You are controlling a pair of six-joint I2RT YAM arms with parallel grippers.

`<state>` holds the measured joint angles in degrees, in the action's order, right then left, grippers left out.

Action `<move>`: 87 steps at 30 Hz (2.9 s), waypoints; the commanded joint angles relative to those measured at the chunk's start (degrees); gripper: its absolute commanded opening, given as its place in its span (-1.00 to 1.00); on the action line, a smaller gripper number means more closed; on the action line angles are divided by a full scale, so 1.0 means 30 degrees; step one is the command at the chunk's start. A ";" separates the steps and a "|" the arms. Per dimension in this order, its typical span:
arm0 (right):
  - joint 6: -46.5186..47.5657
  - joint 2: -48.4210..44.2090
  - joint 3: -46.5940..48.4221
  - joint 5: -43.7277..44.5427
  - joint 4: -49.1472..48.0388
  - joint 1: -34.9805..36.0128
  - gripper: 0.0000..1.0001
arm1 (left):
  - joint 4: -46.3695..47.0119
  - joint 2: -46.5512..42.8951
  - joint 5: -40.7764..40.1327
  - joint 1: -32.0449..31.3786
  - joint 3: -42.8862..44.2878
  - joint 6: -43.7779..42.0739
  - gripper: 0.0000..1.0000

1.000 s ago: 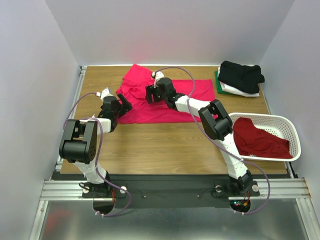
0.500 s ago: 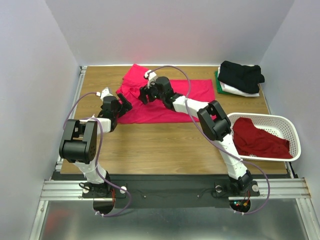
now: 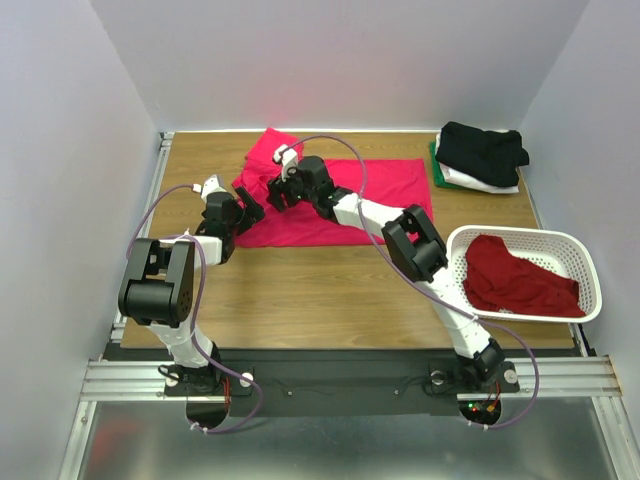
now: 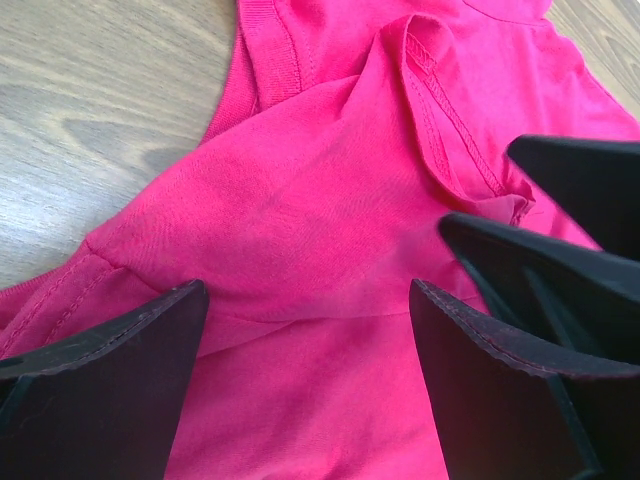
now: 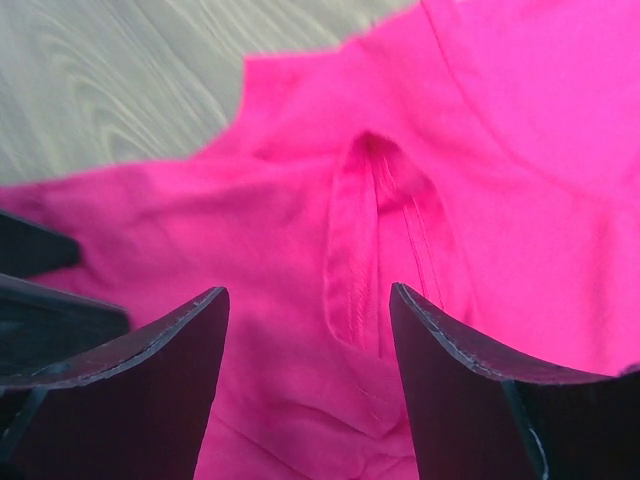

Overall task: Fold and stack the t-shirts
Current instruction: Fold the tshirt

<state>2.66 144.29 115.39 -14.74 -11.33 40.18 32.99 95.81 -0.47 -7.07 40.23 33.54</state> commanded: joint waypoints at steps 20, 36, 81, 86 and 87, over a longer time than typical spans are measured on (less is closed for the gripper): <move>-0.0387 0.1415 0.2491 0.4502 0.1551 -0.0065 -0.02 | 0.0516 -0.0091 0.0039 -0.0104 0.0536 -0.0164 0.88; -0.0827 0.1943 0.3313 0.7139 0.1551 -0.0269 -0.78 | 0.0516 -0.0062 0.0069 -0.0104 0.0507 -0.0223 0.88; -0.3697 -0.9422 -1.3324 1.0980 -0.0733 -0.3139 0.82 | -0.0860 -0.1177 -0.2480 -0.2154 0.3551 -0.1686 0.88; -0.4166 -1.0126 -1.5024 1.0745 -0.1114 -0.3873 0.82 | -0.2874 0.0551 -0.4492 -0.2185 0.5951 -0.2302 0.89; -0.4195 -1.0272 -1.5462 1.0715 -0.1173 -0.3902 0.82 | -0.3346 0.0757 -0.4792 -0.2097 0.7029 -0.2361 0.89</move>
<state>-8.62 118.02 71.35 16.56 -11.68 28.88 27.14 96.77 -9.08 -13.72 54.41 28.82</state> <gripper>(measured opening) 0.911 0.939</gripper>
